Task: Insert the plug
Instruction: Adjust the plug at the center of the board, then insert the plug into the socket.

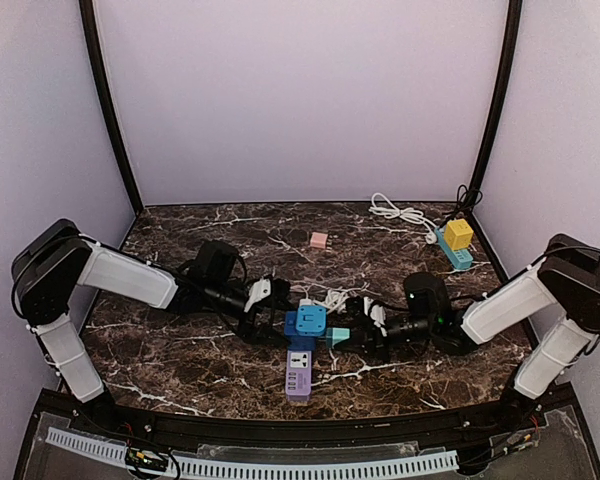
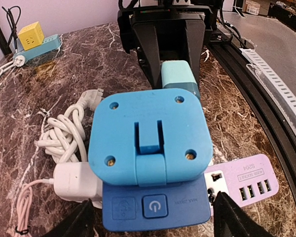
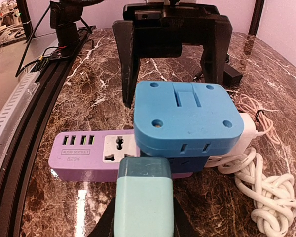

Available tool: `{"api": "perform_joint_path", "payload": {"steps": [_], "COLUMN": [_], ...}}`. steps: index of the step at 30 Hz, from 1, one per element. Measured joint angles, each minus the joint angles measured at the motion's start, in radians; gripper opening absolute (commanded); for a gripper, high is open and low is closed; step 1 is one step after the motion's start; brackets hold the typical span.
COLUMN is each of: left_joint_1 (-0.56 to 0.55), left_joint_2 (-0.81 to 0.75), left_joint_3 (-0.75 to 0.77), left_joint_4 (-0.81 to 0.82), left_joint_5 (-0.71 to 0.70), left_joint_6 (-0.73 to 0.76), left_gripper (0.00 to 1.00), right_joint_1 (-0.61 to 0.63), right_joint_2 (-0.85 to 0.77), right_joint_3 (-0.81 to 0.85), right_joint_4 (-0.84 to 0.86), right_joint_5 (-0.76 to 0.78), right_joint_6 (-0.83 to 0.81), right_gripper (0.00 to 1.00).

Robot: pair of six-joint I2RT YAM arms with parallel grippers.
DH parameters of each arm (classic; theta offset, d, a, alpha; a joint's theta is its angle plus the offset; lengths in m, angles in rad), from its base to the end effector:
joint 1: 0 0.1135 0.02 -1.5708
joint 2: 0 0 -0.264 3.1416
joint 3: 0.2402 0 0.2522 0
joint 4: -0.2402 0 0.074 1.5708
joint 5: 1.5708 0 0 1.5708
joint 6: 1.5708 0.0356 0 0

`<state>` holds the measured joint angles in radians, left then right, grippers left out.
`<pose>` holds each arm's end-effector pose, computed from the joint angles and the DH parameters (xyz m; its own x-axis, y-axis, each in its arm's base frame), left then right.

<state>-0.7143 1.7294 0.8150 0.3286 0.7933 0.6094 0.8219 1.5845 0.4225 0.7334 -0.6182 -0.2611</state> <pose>0.2412 -0.2427 0.1620 0.1773 0.3777 -0.9088 0.9838 -0.0917 0.1539 0.1685 0.2116 0.1337 -0.0266 -0.3376 -0.9409 -0.9964 0.0844 -0.0021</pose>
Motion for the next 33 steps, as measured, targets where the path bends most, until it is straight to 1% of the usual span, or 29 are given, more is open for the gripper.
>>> {"api": "perform_joint_path", "payload": {"steps": [11,16,18,20,21,23,24,26,27,29,33], "left_joint_1": [0.005,0.005,0.005,0.006,0.006,0.006,0.005,0.005,0.003,0.002,-0.005], "left_joint_2": [0.066,0.091,0.101,0.113,0.119,0.126,0.126,0.127,0.127,0.127,0.127], "left_joint_3": [0.0,0.0,0.0,0.0,0.0,-0.003,-0.005,-0.01,-0.013,-0.016,-0.028], "left_joint_4": [0.089,0.133,0.151,0.171,0.18,0.195,0.198,0.207,0.215,0.226,0.263], "left_joint_5": [0.052,0.089,0.105,0.112,0.114,0.117,0.117,0.116,0.114,0.107,0.092], "left_joint_6": [-0.057,-0.067,-0.069,-0.071,-0.069,-0.07,-0.071,-0.076,-0.081,-0.098,-0.125], "left_gripper": [0.57,0.58,0.61,0.66,0.71,0.75,0.76,0.73,0.68,0.65,0.64], "right_joint_1": [-0.015,-0.027,-0.027,-0.029,-0.029,-0.03,-0.03,-0.03,-0.03,-0.03,-0.03], "right_joint_2": [0.024,0.04,0.04,0.038,0.035,0.032,0.032,0.032,0.032,0.032,0.032], "right_joint_3": [0.019,0.021,0.019,0.013,0.009,0.005,0.005,0.004,0.003,-0.001,-0.008], "right_joint_4": [-0.013,-0.022,-0.019,-0.015,-0.015,-0.014,-0.014,-0.014,-0.013,-0.008,0.0], "right_joint_5": [-0.015,-0.013,-0.013,-0.013,-0.013,-0.013,-0.012,-0.01,-0.009,-0.008,-0.005], "right_joint_6": [-0.039,-0.04,-0.035,-0.029,-0.025,-0.019,-0.018,-0.014,-0.013,-0.009,0.003], "right_gripper": [0.0,0.0,0.0,0.0,0.0,0.0,0.0,0.0,0.0,0.0,0.0]}}
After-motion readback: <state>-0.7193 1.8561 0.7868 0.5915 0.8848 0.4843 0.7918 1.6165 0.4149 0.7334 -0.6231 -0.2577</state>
